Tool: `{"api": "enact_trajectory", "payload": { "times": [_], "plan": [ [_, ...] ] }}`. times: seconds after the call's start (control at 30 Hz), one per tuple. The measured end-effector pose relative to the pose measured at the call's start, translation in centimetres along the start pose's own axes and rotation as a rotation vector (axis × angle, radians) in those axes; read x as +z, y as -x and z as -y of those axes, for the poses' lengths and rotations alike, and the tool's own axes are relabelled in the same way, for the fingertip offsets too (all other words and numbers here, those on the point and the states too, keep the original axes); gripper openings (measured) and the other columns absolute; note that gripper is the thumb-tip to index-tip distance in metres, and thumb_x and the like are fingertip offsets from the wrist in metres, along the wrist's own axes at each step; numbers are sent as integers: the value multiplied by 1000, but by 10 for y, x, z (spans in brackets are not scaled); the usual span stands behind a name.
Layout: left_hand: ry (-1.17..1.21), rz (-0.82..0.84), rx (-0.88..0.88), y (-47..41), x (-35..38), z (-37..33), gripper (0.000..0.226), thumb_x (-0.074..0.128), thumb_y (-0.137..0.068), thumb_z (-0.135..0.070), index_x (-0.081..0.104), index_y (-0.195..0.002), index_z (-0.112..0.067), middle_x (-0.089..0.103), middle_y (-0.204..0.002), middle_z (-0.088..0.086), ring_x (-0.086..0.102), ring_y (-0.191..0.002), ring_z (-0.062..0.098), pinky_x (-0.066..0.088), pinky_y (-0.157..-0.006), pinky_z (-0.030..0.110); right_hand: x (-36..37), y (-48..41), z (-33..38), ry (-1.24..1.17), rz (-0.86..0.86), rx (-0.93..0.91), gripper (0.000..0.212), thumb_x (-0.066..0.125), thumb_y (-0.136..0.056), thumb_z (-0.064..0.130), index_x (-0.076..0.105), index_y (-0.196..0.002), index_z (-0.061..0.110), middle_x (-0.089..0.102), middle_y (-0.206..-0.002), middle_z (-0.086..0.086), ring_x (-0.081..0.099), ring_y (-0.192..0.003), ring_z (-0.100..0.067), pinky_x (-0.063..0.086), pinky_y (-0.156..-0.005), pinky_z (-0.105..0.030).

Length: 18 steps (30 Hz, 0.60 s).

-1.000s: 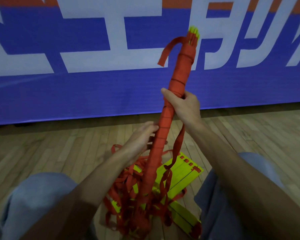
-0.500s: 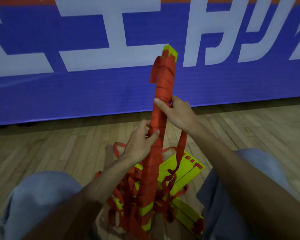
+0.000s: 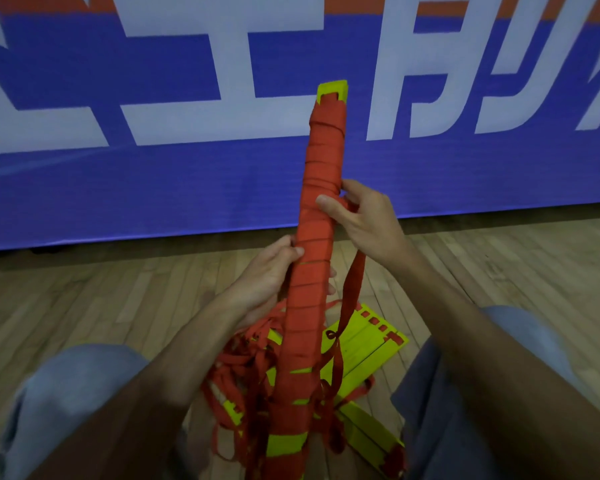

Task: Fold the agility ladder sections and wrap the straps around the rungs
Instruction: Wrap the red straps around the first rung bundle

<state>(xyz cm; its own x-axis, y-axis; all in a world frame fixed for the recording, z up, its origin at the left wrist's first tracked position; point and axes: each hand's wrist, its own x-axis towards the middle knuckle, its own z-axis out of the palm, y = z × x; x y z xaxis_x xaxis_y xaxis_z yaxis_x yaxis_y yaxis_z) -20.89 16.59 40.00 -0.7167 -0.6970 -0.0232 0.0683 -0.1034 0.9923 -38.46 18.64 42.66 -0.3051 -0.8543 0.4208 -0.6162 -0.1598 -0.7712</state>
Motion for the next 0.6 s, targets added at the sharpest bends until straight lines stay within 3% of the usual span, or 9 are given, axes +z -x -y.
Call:
{"api": "enact_trajectory", "payload": {
  "times": [0.07,0.1,0.17,0.23,0.3,0.37,0.43,0.5,0.6],
  "plan": [
    [66,44,-20,2,1,-2,31,30,-103,-19,50,-123,-6,71,-87,18,69,-70,29,58,-63,39,0,2,7,-299,28,72,29,65,-88,46,65,-103,20,69,-80,-2,68,-73,-14,56,-69,-35],
    [87,55,-29,3,1,-2,32,30,-103,-20,51,-122,-6,71,-86,17,69,-68,27,57,-60,36,1,4,12,-426,44,120,22,65,-90,36,63,-103,19,68,-78,-2,67,-66,-11,55,-61,-29],
    [126,86,-49,2,0,-2,32,31,-101,-23,53,-120,-8,71,-85,16,70,-67,25,57,-60,35,2,7,16,-543,61,200,27,65,-91,32,60,-109,12,65,-70,-7,52,-42,-8,41,-40,-22],
    [160,119,-73,3,0,-3,31,33,-100,-22,55,-117,-9,71,-84,15,70,-68,25,56,-59,33,5,8,17,-637,103,244,36,65,-91,33,58,-113,6,71,-84,-21,40,-34,-8,30,-35,-21],
    [184,161,-93,4,0,-2,30,36,-98,-23,54,-116,-9,71,-84,14,70,-69,25,56,-57,32,5,9,20,-717,133,275,36,64,-91,29,58,-114,3,72,-93,-20,47,-36,-6,33,-37,-19],
    [185,208,-88,4,1,-1,30,39,-96,-24,53,-118,-9,71,-89,16,70,-74,27,58,-63,35,4,10,23,-757,104,266,23,68,-88,22,62,-103,5,70,-86,-14,65,-54,-9,49,-48,-21],
    [159,212,-76,2,3,-2,32,34,-100,-20,52,-123,-6,69,-96,19,69,-82,31,58,-72,39,0,7,21,-744,57,224,13,71,-85,19,63,-91,11,70,-79,-8,69,-69,-15,56,-62,-29],
    [90,133,-72,-1,8,-1,35,29,-102,-16,53,-125,-5,67,-102,19,67,-89,33,53,-82,42,-2,5,20,-679,18,190,20,77,-76,24,65,-88,14,70,-77,-3,69,-73,-17,58,-67,-32],
    [-29,-56,-66,-4,17,4,32,34,-101,-13,62,-114,-10,65,-104,19,64,-95,33,50,-84,41,3,4,16,-564,-48,173,25,83,-73,24,66,-89,15,67,-78,1,64,-72,-11,55,-68,-28]
  ]
}}
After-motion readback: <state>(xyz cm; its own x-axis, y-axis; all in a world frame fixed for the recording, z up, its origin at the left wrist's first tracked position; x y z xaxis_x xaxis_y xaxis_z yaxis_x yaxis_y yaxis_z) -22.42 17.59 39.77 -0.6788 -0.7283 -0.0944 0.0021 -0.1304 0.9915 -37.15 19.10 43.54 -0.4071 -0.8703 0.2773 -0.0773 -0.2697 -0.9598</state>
